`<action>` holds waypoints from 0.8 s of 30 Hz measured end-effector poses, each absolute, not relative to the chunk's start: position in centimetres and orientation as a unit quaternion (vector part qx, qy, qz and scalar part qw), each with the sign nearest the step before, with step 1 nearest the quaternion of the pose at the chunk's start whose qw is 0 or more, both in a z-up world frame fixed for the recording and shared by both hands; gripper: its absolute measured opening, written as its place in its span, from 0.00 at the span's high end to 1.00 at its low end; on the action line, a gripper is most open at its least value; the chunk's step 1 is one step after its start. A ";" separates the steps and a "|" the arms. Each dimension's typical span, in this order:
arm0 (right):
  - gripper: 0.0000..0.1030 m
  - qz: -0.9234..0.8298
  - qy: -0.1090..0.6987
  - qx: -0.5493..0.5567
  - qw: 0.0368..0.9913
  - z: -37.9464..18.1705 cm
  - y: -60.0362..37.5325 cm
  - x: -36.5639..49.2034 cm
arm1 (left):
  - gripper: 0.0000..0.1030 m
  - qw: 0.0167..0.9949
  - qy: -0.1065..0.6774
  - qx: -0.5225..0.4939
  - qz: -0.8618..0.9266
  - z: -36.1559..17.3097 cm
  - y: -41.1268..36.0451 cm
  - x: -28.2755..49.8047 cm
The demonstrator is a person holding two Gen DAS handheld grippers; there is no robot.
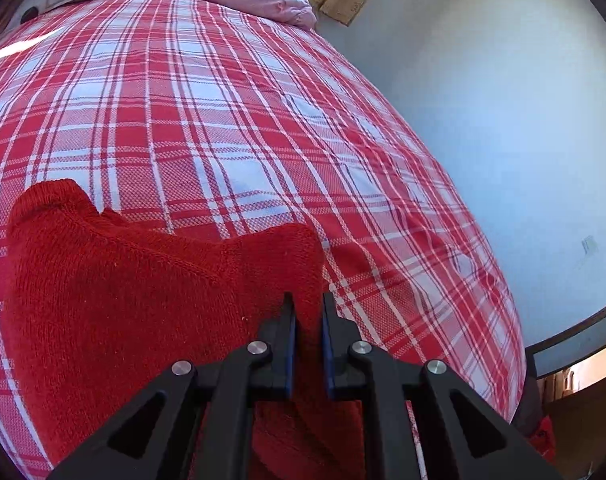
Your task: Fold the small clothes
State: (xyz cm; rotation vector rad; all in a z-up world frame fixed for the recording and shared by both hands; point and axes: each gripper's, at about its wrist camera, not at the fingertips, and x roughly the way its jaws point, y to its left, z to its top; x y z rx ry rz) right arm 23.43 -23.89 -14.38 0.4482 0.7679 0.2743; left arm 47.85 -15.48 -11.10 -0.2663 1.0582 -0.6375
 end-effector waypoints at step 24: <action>0.50 0.054 0.302 0.239 0.921 -11.8 -27.7 19.9 | 0.83 0.907 0.361 0.035 -0.214 -8.5 -7.6 34.3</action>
